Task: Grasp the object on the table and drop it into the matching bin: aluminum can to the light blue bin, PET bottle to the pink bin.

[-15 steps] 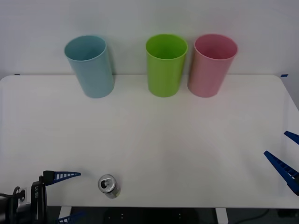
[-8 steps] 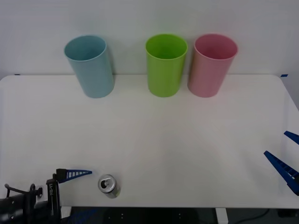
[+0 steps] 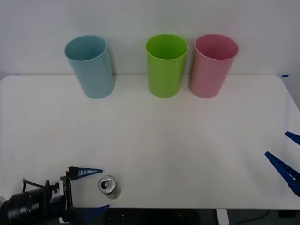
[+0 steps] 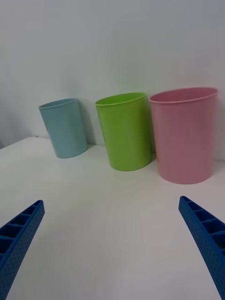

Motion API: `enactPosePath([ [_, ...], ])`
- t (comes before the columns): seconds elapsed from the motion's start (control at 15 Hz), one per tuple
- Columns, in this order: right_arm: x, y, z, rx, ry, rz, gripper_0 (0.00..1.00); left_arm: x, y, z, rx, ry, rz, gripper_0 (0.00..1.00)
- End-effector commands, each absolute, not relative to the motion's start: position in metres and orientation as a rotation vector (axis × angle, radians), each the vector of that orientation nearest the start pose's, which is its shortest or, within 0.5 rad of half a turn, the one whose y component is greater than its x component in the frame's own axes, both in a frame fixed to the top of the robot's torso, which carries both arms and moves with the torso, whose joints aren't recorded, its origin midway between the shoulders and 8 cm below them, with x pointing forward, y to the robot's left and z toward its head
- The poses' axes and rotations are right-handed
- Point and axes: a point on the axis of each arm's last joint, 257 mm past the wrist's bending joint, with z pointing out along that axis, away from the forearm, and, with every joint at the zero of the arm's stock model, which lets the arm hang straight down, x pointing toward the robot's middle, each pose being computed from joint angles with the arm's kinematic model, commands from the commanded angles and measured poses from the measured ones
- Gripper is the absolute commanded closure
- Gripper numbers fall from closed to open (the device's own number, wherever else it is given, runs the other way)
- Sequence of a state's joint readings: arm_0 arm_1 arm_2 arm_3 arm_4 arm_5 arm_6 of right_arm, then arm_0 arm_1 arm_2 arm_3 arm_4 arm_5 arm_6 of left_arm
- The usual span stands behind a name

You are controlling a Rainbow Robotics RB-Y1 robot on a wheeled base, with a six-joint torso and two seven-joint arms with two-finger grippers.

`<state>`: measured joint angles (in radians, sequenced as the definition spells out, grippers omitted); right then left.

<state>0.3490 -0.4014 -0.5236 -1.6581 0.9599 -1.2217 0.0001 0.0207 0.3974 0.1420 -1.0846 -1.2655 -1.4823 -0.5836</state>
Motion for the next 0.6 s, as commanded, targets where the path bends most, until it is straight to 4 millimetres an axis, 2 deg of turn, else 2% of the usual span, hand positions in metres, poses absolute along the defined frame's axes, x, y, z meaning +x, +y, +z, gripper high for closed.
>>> enactPosePath([
  [0.07, 0.342, -0.330, -0.169, -0.465, 1.441, 0.567, 0.00, 0.325, 0.168, -0.340, 1.144, 1.352, -0.764, 0.00],
  [0.2, 0.342, -0.330, -0.169, -0.465, 1.441, 0.567, 0.00, 0.325, 0.157, -0.340, 1.138, 1.341, -0.778, 0.00],
  [0.6, 0.342, -0.330, -0.169, -0.465, 1.441, 0.567, 0.00, 0.327, 0.142, -0.341, 1.145, 1.324, -0.785, 0.00],
])
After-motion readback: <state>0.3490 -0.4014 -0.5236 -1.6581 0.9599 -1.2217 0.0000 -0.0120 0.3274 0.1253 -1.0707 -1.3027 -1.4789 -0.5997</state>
